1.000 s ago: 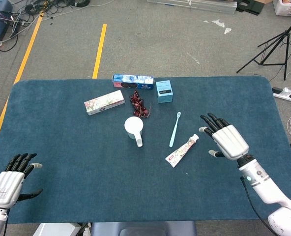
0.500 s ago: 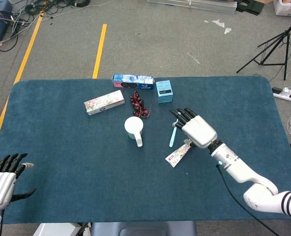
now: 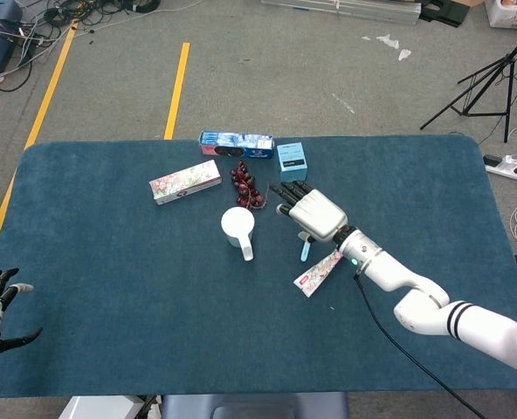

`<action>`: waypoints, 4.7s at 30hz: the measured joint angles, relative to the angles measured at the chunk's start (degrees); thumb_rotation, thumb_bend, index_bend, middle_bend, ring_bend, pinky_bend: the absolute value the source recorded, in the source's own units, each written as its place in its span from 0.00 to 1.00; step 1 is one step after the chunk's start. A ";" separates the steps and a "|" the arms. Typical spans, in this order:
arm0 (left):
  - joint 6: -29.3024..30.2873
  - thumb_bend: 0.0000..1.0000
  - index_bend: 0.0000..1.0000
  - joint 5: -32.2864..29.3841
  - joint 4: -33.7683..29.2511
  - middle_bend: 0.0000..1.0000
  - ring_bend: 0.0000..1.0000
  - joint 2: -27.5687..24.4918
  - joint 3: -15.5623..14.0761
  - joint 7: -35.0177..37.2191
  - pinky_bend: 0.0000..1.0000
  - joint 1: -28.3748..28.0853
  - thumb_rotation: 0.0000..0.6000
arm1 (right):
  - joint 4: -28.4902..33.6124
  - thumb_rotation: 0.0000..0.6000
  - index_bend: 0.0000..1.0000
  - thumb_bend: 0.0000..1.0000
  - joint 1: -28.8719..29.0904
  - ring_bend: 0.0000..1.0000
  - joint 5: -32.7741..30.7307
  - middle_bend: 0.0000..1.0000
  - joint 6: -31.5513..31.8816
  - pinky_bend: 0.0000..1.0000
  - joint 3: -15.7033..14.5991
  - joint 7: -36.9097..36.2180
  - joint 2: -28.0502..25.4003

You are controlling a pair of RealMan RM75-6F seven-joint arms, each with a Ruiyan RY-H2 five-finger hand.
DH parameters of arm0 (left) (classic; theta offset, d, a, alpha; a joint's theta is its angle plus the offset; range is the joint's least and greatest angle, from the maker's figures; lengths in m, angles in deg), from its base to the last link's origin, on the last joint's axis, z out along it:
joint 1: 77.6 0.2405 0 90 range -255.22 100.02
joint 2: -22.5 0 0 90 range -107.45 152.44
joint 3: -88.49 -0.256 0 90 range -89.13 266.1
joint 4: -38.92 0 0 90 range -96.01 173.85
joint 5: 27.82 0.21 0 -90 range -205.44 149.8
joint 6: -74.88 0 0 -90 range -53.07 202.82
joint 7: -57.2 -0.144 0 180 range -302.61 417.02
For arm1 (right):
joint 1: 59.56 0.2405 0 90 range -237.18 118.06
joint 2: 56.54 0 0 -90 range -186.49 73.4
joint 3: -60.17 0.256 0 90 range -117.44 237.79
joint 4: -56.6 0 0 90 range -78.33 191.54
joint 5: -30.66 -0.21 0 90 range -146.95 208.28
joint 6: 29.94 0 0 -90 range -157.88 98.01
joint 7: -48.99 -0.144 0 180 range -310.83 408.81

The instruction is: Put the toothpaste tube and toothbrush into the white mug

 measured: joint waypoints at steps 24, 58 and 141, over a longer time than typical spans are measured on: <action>-4.11 0.07 0.32 -7.37 3.31 0.15 0.09 -0.10 3.04 1.85 0.07 -0.53 1.00 | -22.47 1.00 0.34 0.15 12.15 0.00 9.72 0.00 3.74 0.12 -8.26 -23.87 11.78; -5.45 0.07 0.32 -8.67 3.56 0.15 0.10 -1.46 3.75 4.61 0.07 0.18 1.00 | -39.80 1.00 0.47 0.27 17.70 0.00 10.21 0.00 4.01 0.12 -15.17 -34.86 22.78; -3.28 0.07 0.32 -3.68 0.82 0.15 0.09 -0.03 2.10 -0.11 0.07 0.50 1.00 | 3.93 1.00 0.66 0.35 -0.36 0.00 12.37 0.00 26.03 0.12 -17.02 -3.38 1.86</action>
